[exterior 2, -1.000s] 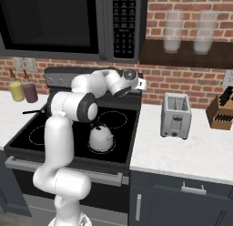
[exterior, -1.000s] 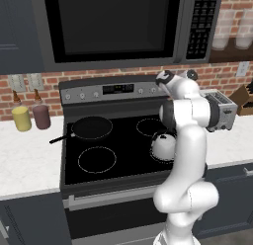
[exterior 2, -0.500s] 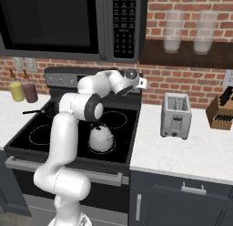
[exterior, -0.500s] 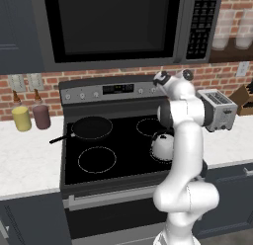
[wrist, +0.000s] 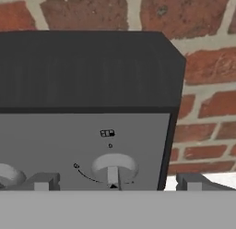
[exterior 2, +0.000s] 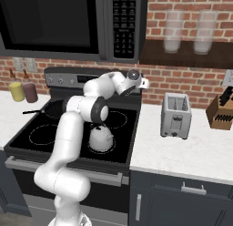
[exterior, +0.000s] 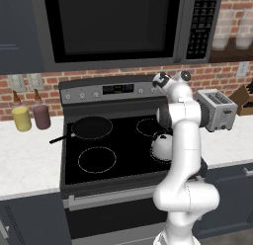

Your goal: Pick the kettle from the counter and place it on a stove burner. Then turn the burner on.

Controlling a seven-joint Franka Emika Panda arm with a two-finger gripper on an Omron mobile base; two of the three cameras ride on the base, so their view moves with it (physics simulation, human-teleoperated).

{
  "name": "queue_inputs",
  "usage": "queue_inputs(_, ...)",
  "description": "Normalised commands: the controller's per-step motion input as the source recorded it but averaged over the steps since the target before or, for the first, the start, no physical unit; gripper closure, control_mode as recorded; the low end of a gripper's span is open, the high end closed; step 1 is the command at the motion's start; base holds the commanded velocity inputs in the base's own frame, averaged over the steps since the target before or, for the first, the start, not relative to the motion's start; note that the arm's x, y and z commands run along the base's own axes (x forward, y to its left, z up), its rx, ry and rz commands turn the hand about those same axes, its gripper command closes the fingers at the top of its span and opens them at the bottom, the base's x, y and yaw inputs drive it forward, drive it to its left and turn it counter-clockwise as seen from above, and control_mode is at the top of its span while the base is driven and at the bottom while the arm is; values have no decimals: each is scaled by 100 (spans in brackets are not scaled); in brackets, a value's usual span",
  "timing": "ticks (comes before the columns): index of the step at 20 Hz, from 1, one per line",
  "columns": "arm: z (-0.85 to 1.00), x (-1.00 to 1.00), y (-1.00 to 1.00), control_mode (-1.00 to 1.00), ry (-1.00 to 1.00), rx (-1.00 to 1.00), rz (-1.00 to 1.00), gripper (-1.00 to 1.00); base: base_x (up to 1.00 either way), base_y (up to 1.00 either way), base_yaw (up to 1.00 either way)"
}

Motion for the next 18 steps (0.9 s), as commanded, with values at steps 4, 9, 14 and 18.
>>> queue_inputs(4, -4, 32, -15, -100, 0, 0, 0, -100, 0, 0, 0)
queue_inputs(9, -9, 21, -3, -100, 0, -1, 0, -100, 0, 0, 0)
queue_inputs(14, -24, 6, 17, -100, 0, -2, 0, -100, 0, 0, 0)
queue_inputs(18, -3, 0, 3, -100, 0, 0, 0, -100, 0, 0, 0)
